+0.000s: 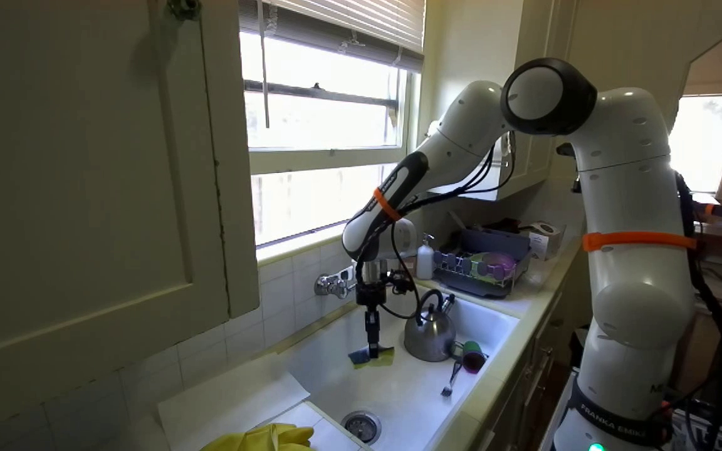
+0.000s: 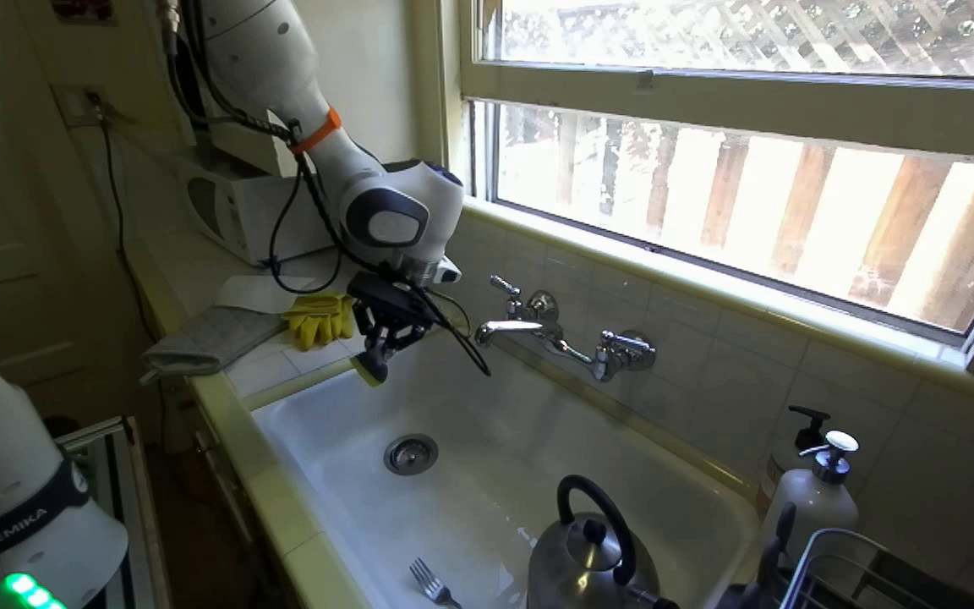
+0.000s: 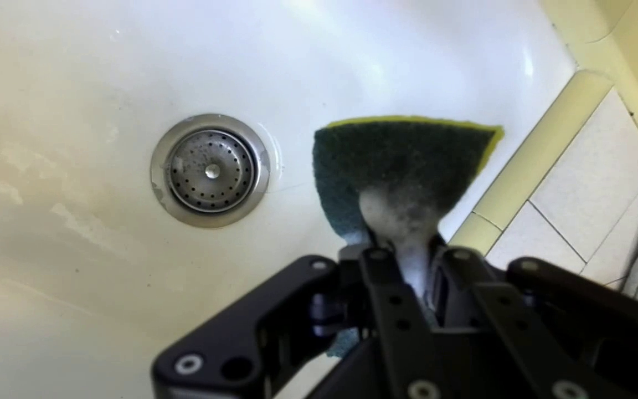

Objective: Pick up the sponge from the sink and clean the handle of the tap on the right

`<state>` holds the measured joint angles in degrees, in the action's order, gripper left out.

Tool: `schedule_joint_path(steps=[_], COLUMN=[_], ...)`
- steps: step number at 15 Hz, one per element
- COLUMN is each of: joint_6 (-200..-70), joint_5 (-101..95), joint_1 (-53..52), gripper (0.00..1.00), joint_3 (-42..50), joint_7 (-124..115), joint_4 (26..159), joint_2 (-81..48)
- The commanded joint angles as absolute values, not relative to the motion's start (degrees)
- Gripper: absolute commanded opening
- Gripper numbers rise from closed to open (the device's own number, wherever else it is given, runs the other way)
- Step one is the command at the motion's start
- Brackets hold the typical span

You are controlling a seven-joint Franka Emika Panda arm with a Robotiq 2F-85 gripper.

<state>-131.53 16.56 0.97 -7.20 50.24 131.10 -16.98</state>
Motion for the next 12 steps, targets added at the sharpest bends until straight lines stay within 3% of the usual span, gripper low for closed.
schedule_joint_path(steps=[1, 12], joint_6=[-130.28, -126.43], joint_5=[16.77, 11.34], joint_1=[1.47, 0.7], gripper=[0.04, 0.04], joint_3=[-8.23, -4.02], joint_7=[50.54, 40.01], joint_4=[132.64, 144.87], joint_2=[-15.3, 4.35])
